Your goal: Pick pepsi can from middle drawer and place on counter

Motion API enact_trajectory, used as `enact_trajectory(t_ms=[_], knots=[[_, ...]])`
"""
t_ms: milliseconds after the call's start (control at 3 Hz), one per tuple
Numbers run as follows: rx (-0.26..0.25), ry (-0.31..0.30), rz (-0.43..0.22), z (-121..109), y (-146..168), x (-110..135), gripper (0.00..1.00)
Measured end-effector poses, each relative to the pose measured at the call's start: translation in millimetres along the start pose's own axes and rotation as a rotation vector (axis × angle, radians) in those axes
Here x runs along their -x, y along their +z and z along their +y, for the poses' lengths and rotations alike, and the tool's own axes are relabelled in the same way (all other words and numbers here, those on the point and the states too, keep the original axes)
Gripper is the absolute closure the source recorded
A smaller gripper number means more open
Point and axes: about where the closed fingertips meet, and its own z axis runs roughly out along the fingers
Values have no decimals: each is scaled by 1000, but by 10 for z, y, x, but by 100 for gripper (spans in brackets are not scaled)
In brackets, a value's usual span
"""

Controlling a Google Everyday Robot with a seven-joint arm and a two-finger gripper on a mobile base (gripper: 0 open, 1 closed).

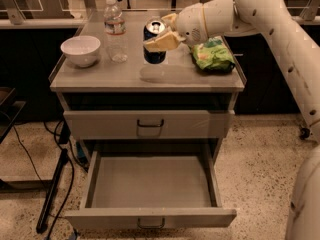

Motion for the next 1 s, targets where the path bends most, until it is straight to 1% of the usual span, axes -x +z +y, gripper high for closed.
enact_trajectory(t_ms=[667,1000], knots=[[38,64,-2,-241,60,-250,100],[64,90,4,-293,120,-344,100]])
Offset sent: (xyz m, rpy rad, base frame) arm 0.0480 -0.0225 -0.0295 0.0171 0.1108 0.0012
